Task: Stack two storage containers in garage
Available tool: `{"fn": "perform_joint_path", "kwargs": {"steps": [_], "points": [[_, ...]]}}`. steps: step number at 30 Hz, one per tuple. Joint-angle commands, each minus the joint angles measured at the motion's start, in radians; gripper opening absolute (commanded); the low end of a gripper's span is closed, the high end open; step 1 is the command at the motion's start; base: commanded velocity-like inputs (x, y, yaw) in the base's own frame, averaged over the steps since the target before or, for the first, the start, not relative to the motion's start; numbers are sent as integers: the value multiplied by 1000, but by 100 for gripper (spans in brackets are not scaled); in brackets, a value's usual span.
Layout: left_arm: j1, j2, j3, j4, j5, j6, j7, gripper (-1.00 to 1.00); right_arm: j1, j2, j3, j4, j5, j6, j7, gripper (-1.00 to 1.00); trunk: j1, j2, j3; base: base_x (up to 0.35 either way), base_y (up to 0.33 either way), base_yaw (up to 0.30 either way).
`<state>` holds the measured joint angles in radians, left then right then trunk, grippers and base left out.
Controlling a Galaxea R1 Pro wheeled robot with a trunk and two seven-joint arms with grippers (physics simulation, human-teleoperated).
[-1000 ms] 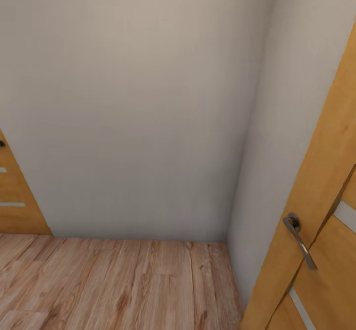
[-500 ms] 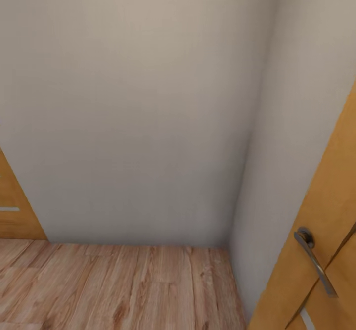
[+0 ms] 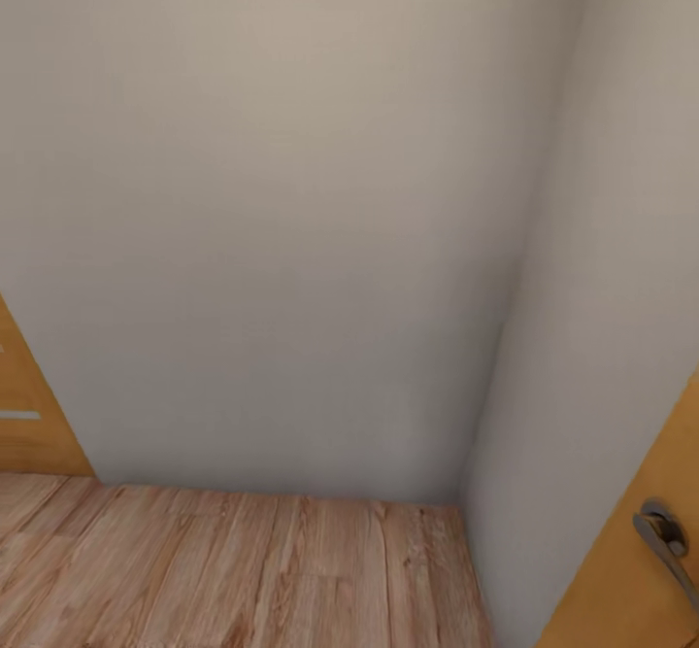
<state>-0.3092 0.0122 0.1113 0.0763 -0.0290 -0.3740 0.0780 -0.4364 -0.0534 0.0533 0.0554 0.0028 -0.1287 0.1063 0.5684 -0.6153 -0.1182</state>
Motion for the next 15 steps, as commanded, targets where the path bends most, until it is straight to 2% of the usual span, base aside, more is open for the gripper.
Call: {"fn": "perform_joint_path", "kwargs": {"steps": [1,15], "points": [[-2,0,7,5,-3,-7,2,100,-2,0,5,4,0,-8,3,100,0,-2,-2,10,0,276],[-2,0,7,5,-3,-8,2,100,-2,0,5,4,-1,-8,3,100,0,-2,-2,1,0,292]]}}
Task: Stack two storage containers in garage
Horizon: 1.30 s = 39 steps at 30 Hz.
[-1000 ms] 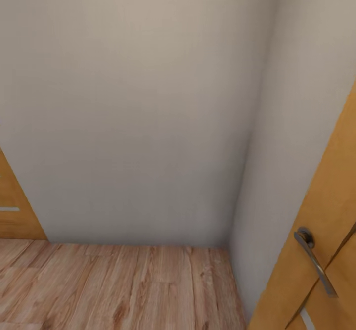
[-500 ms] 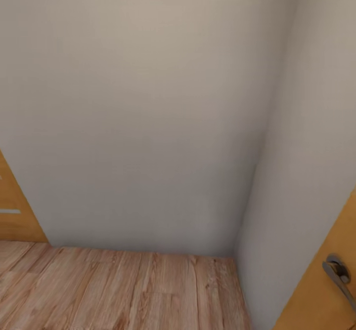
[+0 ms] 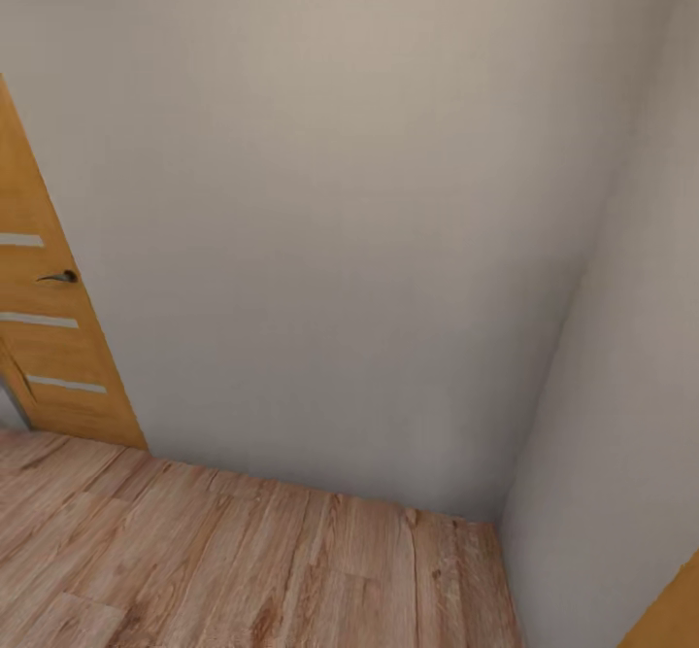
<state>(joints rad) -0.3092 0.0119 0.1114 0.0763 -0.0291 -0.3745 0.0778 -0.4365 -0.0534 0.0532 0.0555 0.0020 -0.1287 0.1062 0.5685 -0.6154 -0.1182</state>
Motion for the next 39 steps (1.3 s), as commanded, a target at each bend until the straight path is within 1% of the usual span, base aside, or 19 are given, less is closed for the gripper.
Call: {"fn": "perform_joint_path", "kwargs": {"steps": [1,6,39], "points": [[-2,0,7,5,-3,-7,2,100,-1,0,5,4,0,-8,3,100,0,-2,-2,0,0,294],[-2,3,8,5,-3,-6,2,100,-2,0,5,4,0,-8,3,100,0,-2,-2,148,0,294],[-2,3,7,5,-3,-6,2,100,-2,0,5,4,0,-8,3,100,0,-2,-2,320,0,294]]}}
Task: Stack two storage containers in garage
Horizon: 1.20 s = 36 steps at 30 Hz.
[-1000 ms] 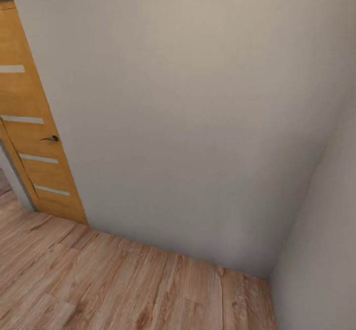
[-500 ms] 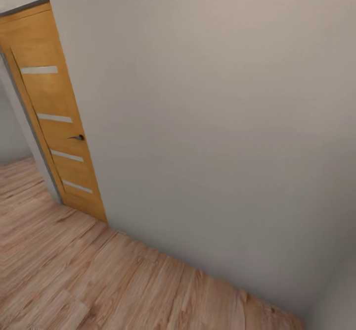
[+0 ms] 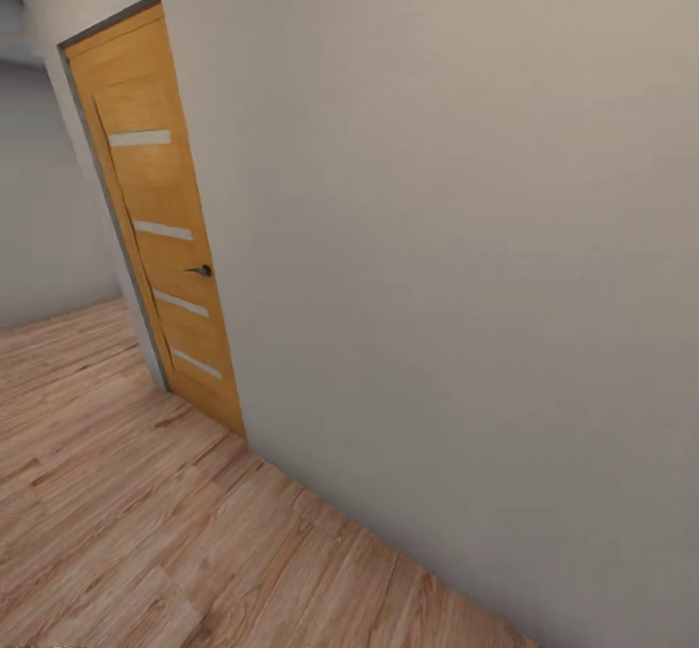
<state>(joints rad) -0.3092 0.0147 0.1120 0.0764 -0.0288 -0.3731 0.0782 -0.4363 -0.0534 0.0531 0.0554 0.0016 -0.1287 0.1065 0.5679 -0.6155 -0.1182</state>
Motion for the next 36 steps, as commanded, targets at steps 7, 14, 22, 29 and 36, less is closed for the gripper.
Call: {"fn": "perform_joint_path", "kwargs": {"steps": [7,14,22,29,36], "points": [[-2,1,7,5,-3,-7,2,100,-2,0,5,4,0,-8,2,100,1,-2,-2,321,49,297],[-2,1,7,5,-3,-7,2,100,-2,0,5,4,0,-8,2,100,1,-2,-2,321,107,297],[-2,1,7,5,-3,-7,2,100,-2,0,5,4,0,-8,2,100,1,-2,-2,321,131,297],[-2,1,7,5,-3,-7,2,100,-2,0,5,4,0,-8,2,100,1,-2,-2,320,107,297],[-2,-1,6,5,-3,-7,2,100,-2,0,5,4,0,-8,2,100,1,-2,-2,320,93,299]]}}
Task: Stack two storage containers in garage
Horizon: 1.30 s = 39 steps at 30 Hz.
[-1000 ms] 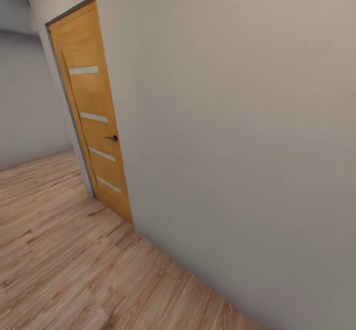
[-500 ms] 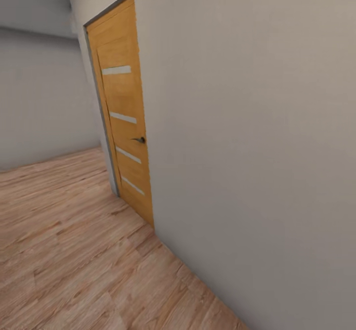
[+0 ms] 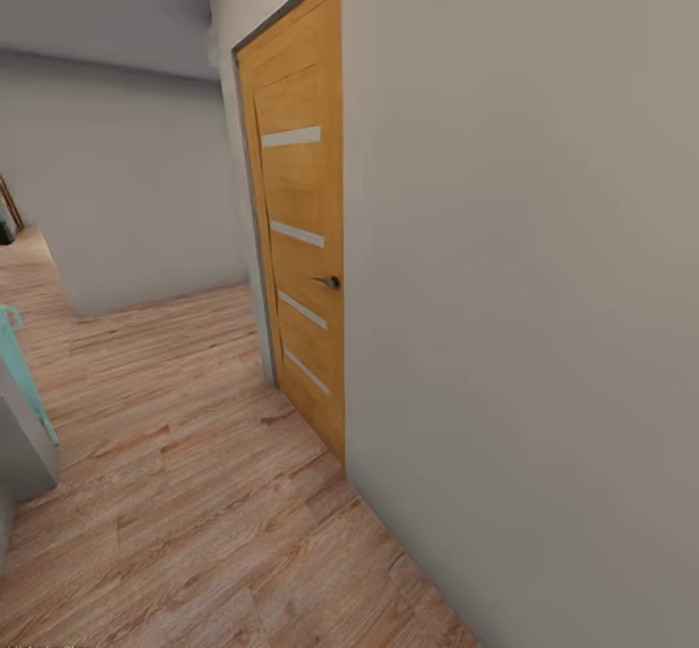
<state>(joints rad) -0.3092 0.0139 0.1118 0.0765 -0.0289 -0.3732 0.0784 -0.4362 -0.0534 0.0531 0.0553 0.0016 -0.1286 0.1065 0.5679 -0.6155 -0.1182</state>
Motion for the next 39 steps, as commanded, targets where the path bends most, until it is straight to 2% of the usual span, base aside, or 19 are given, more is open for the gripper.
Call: {"fn": "perform_joint_path", "kwargs": {"steps": [1,39], "points": [[-2,0,7,5,-3,-7,1,100,-2,0,5,5,0,-8,2,100,1,-2,-2,320,93,299],[-2,0,7,5,-3,-8,1,100,-2,-1,4,5,-5,-8,4,100,1,-2,-2,320,91,300]]}}
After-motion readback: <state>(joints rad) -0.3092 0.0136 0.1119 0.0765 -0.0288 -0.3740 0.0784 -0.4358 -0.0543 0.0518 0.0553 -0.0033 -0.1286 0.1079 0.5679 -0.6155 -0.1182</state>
